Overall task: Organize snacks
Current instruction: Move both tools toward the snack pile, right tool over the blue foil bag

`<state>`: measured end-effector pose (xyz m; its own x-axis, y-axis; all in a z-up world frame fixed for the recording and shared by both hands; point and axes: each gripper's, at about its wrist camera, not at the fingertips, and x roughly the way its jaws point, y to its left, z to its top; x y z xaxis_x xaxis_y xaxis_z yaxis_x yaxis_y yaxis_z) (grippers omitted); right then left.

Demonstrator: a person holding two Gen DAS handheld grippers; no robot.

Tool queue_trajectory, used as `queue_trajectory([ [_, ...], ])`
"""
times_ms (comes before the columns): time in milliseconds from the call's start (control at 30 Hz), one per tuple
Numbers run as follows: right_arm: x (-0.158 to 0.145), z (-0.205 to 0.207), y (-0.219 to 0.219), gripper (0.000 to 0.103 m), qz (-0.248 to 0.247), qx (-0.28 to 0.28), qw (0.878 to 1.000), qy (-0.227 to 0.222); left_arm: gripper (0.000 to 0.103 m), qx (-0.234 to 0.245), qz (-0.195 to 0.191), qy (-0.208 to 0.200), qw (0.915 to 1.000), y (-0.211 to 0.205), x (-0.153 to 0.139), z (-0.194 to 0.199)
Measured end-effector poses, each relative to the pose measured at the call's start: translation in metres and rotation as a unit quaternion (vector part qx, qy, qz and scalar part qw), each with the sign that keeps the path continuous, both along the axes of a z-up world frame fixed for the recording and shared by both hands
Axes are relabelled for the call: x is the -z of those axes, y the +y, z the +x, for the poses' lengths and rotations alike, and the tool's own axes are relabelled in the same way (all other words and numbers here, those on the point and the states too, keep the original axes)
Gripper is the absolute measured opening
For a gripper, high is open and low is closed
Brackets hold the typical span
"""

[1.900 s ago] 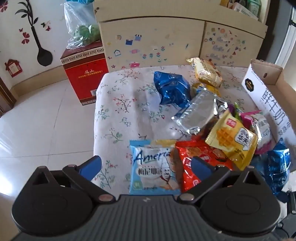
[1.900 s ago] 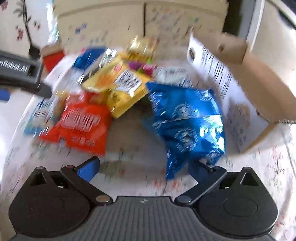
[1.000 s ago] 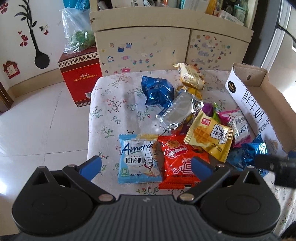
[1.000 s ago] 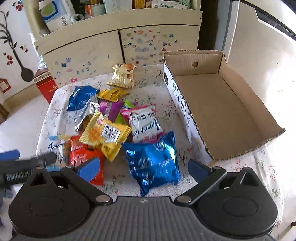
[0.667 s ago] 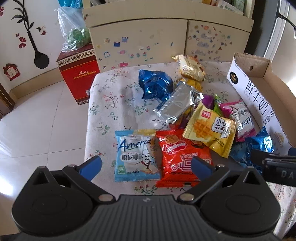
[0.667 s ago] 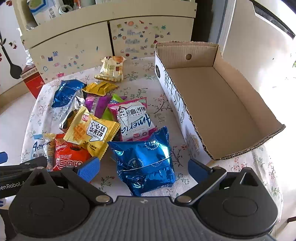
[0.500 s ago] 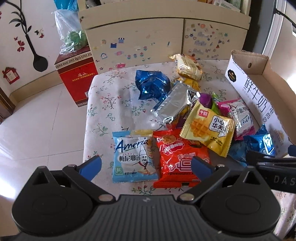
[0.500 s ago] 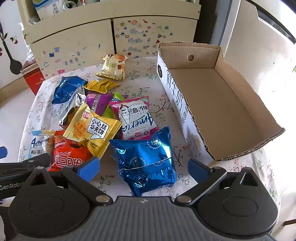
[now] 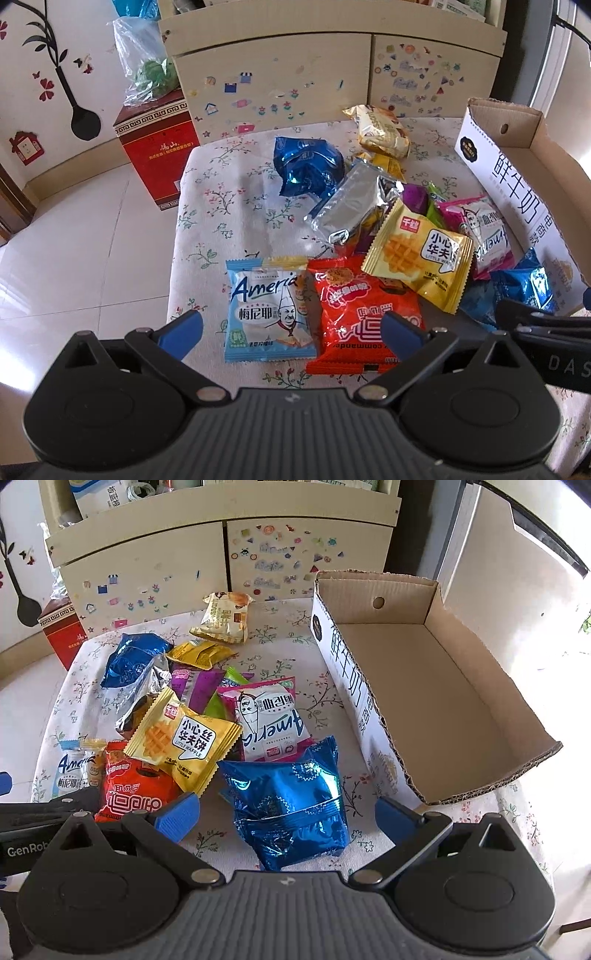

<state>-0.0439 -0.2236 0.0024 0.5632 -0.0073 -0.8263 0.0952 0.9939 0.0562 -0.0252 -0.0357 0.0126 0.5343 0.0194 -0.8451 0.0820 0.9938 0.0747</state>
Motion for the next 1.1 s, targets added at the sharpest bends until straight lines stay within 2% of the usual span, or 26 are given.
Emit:
queue_trajectory([
  [1100,0.0028,-0.0012,0.0024,0.103,-0.021,-0.006,1.0,0.002,0.1,-0.002,0.026,0.002,0.9997,-0.0067,0.0024,-0.0025],
])
